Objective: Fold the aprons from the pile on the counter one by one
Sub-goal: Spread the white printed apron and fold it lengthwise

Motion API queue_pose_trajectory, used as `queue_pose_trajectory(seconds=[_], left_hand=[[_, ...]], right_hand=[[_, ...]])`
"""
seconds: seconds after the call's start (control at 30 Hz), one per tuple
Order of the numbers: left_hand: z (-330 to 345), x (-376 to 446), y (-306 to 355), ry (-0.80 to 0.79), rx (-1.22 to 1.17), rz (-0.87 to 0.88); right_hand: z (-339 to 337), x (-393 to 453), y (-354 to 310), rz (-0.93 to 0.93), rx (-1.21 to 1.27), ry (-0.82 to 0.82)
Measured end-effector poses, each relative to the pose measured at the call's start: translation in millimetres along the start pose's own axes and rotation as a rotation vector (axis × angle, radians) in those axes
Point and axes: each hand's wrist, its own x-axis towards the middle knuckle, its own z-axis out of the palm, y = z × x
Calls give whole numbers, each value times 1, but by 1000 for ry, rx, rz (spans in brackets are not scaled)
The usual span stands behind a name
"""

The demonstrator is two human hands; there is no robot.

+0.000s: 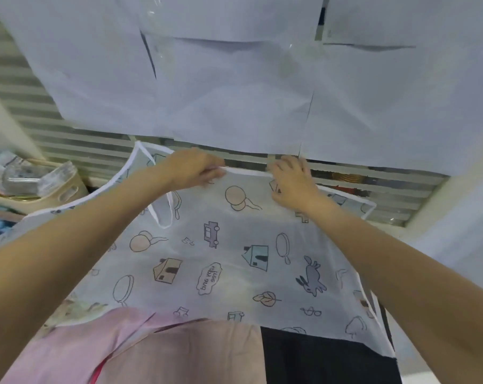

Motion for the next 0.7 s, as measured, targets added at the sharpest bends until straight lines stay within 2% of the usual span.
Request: queue_pose_trajectory(seconds=[0.13, 0.27, 0.37, 0.43, 0.53, 0.63, 0.7], left_hand=[[-34, -37, 4, -5, 40, 18], [-74, -98, -8, -125, 123, -94], [-96, -145, -17, -125, 128, -154], [-107, -179, -15, -186, 57, -112], [-113, -223, 10, -364, -81, 2], [-88, -256, 41, -572, -115, 82], [-51, -274, 53, -682, -121, 113]], right_hand=[[-50, -14, -20, 5, 117, -163], [-111, -54, -44, 84, 163, -7], [-151, -90, -71, 123, 131, -24], [-167, -114, -93, 192, 132, -199], [-174, -150, -118, 356, 183, -615], [-160, -186, -143, 470, 74, -992], [-138, -207, -157, 484, -46, -1125]])
